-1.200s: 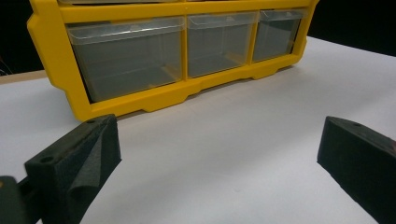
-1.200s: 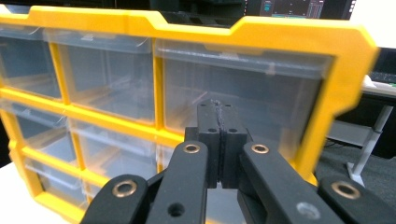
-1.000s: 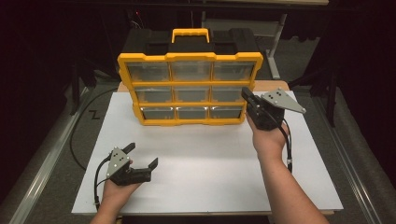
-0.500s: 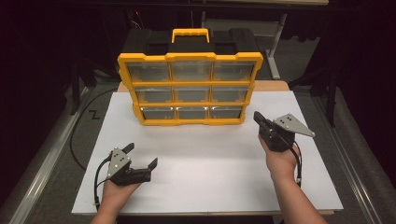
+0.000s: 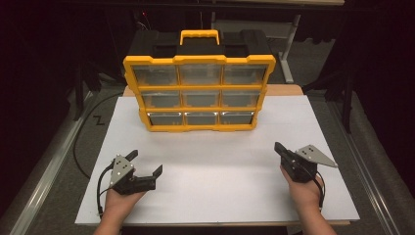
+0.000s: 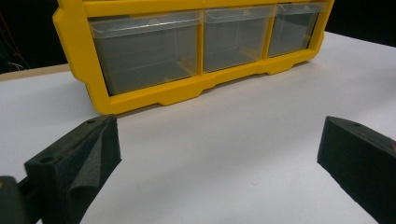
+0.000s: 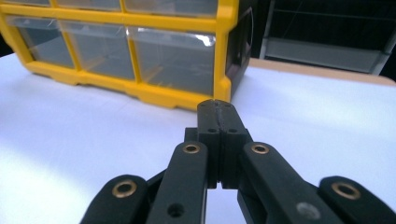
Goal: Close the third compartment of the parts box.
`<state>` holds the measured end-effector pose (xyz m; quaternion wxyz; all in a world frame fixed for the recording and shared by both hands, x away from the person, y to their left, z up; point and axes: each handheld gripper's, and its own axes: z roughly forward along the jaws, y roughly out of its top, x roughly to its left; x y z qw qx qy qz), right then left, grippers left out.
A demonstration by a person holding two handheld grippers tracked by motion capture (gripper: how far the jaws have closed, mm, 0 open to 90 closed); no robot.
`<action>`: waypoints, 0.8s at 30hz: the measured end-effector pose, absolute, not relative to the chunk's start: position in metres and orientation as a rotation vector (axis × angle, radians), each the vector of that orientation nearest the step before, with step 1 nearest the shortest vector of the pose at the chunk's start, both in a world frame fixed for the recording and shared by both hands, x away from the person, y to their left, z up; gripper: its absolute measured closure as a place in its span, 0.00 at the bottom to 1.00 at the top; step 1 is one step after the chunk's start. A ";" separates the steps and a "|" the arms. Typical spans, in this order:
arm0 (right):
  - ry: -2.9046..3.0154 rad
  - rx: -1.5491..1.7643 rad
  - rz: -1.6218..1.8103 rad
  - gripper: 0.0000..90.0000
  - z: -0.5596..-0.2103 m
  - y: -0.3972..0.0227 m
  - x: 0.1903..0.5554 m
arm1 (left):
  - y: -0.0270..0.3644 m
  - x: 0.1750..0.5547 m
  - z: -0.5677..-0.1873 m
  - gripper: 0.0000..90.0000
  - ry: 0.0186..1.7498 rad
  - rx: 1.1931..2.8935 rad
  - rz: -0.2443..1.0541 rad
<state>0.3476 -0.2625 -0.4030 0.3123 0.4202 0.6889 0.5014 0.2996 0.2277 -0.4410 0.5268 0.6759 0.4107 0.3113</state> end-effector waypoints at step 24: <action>1.933 1.198 1.261 0.53 -0.426 -0.277 0.341 | 0.224 0.297 -0.441 0.00 0.968 1.626 0.719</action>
